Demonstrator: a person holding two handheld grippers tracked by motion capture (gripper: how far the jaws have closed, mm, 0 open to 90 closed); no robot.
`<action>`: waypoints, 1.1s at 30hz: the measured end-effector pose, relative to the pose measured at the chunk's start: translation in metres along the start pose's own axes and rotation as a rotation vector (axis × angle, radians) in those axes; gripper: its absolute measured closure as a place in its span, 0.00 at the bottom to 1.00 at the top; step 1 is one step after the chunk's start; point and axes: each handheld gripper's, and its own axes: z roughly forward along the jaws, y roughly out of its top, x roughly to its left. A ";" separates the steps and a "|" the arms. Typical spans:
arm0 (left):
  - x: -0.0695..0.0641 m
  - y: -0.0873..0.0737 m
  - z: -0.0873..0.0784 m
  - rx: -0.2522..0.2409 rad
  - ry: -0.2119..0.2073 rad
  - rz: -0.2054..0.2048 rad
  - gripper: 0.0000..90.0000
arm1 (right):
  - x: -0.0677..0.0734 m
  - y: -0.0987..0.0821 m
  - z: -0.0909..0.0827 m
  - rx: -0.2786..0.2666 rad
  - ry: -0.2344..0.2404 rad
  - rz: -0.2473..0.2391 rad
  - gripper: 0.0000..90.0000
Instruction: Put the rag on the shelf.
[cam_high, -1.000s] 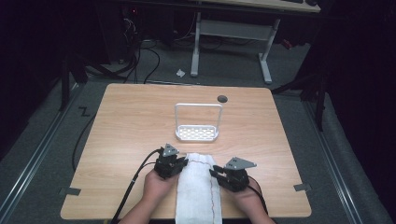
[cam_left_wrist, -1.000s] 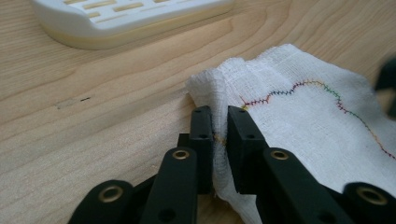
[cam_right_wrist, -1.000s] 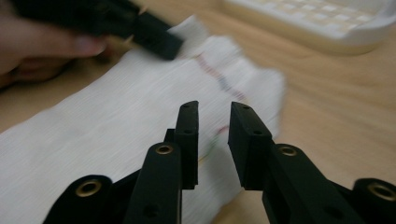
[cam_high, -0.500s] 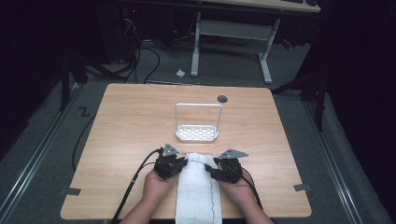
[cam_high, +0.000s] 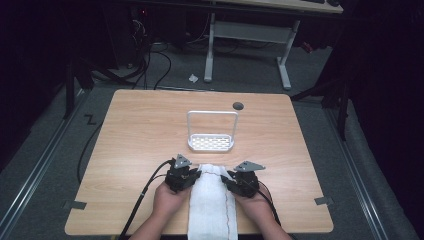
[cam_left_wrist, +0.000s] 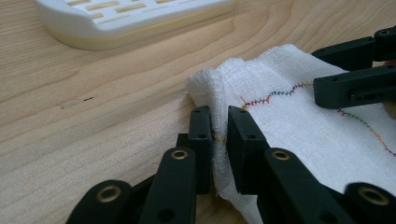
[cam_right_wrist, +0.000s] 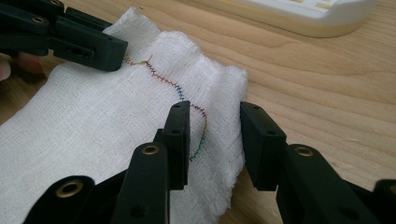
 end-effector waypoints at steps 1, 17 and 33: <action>0.000 0.000 0.000 0.000 0.001 0.001 0.89 | 0.001 0.000 0.000 0.005 -0.004 -0.006 0.75; 0.000 -0.003 -0.006 -0.035 -0.006 0.005 0.94 | 0.002 0.001 -0.001 -0.023 0.037 -0.005 0.91; -0.035 0.006 -0.050 -0.276 -0.010 0.037 0.94 | 0.012 0.010 -0.031 -0.201 0.013 -0.071 0.92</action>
